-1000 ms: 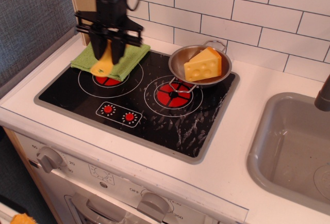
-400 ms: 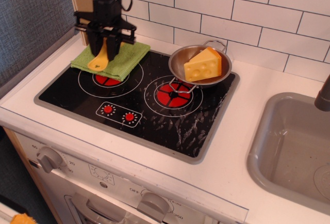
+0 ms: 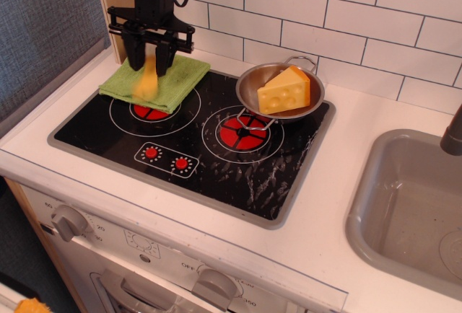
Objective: Place the yellow brush on the cloth.
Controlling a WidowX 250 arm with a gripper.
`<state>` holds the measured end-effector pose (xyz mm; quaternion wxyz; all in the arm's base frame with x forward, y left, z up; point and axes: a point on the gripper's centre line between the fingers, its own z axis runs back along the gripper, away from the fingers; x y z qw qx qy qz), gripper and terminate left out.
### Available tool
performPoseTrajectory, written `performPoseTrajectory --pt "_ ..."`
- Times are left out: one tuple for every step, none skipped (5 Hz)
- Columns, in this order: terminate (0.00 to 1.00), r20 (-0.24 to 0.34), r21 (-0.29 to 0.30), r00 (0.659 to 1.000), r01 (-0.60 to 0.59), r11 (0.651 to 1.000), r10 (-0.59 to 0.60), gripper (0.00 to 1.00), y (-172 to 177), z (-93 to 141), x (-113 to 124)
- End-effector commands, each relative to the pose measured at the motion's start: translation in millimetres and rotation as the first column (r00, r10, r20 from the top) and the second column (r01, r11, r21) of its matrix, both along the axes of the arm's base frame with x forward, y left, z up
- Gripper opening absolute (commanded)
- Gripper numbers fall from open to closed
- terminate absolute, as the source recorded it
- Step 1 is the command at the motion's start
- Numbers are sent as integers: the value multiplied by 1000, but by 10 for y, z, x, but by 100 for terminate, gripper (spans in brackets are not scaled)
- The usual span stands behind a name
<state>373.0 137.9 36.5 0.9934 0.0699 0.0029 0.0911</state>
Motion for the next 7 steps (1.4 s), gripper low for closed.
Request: performPoseTrajectory --pt "0 71 -1 996 53 999 -52 100 -52 277 -27" --pt "0 74 -6 994 80 997 -79 100 -229 363 -226" --pt "0 71 -41 995 75 996 -72 100 -343 339 -392" --pt "0 68 -54 994 92 994 -89 100 -405 303 -453" --pt "0 71 -71 992 105 992 -100 100 -441 308 -492" --pt "0 71 -71 992 105 992 -100 100 -441 308 -492" --pt "100 71 -71 992 105 992 -100 100 -441 308 -492"
